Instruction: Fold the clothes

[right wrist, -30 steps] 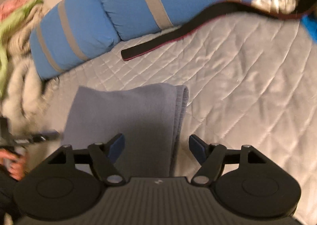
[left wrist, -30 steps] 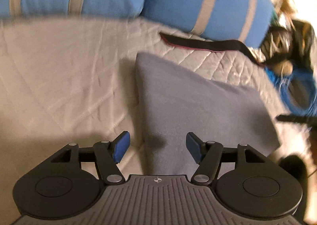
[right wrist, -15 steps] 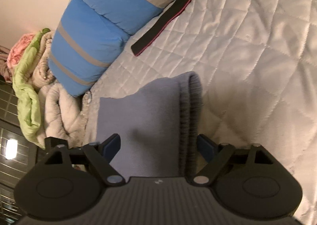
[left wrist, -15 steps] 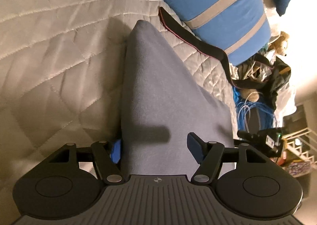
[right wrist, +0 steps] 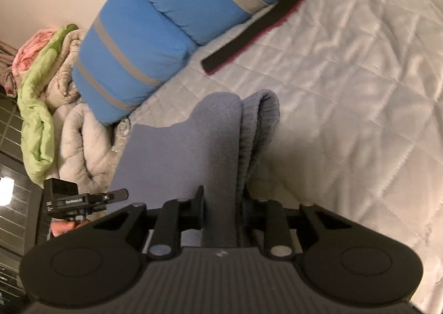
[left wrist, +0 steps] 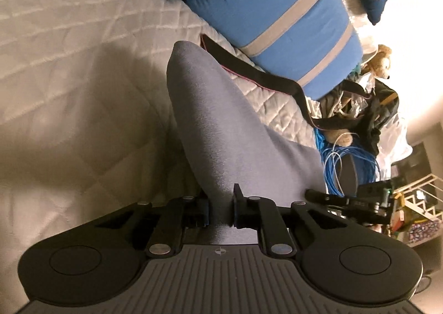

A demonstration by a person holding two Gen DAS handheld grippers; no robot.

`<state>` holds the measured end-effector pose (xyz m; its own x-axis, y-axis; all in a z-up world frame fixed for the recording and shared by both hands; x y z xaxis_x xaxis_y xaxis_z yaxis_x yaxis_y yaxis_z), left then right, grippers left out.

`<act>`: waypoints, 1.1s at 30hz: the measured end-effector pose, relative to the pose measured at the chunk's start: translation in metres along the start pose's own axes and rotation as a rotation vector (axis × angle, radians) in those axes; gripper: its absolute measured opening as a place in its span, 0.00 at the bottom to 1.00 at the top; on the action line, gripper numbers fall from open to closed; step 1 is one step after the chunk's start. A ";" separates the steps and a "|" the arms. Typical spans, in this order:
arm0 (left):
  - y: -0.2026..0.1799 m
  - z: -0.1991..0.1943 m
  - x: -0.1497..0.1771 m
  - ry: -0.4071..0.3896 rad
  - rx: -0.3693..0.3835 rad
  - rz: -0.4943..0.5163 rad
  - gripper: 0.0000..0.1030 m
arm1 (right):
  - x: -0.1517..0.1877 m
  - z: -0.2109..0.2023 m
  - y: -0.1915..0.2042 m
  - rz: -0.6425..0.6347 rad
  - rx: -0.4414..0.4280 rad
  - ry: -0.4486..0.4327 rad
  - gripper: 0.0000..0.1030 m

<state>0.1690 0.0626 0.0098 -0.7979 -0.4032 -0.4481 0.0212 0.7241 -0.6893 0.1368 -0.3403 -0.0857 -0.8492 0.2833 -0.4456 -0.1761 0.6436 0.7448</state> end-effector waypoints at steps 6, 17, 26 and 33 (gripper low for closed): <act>0.008 -0.017 -0.022 -0.007 -0.043 0.025 0.13 | -0.012 0.020 0.025 -0.019 -0.029 0.000 0.24; 0.021 -0.024 -0.079 -0.014 -0.066 0.017 0.13 | -0.048 0.057 0.047 -0.015 -0.082 -0.014 0.24; 0.026 0.001 -0.130 -0.023 -0.084 0.053 0.19 | -0.083 0.081 0.050 -0.201 0.120 -0.107 0.72; 0.056 0.011 -0.135 -0.118 -0.269 0.066 0.37 | -0.088 0.093 0.052 -0.375 0.254 -0.187 0.73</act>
<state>0.2840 0.1518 0.0253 -0.7241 -0.4014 -0.5609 -0.1023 0.8667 -0.4882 0.2483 -0.2657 -0.0535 -0.6426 0.1063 -0.7588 -0.3064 0.8720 0.3817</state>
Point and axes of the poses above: each gripper's, at about its wrist camera, not at the fingertips, and z roughly the way its jaws point, y to its left, x to its underside, the point moved 6 cm from there along z, roughly the way its jaws point, and after that the axes turned 10 degrees about -y, right-handed, at the moved point
